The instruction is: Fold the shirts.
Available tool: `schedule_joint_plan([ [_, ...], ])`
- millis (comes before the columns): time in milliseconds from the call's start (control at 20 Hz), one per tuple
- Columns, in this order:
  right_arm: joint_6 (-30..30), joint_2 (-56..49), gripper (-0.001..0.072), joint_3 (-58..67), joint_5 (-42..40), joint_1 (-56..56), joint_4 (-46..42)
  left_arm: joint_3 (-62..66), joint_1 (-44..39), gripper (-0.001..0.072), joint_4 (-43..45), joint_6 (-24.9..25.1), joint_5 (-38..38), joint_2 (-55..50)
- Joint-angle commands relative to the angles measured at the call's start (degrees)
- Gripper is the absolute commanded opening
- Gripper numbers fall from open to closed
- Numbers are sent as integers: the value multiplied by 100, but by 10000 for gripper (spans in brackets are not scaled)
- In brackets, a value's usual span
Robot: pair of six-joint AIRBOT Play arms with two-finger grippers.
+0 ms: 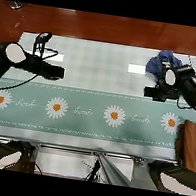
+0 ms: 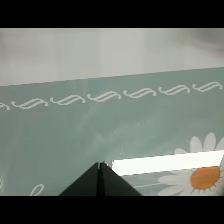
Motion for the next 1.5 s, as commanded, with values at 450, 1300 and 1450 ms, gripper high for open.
schedule_joint_plan([
  [450, 2, 4, 19, -2, 2, -2, 2, -2, 4, 25, 2, 0, 0, -4],
  [1300, 278, -70, 622, 57, -4476, -315, -1864, -2, 20, 703, 382, 17, 2540, -179],
  [1450, 975, -529, 622, 577, -4131, -1355, -1827, -2, 46, 702, 411, 15, 2745, -304],
])
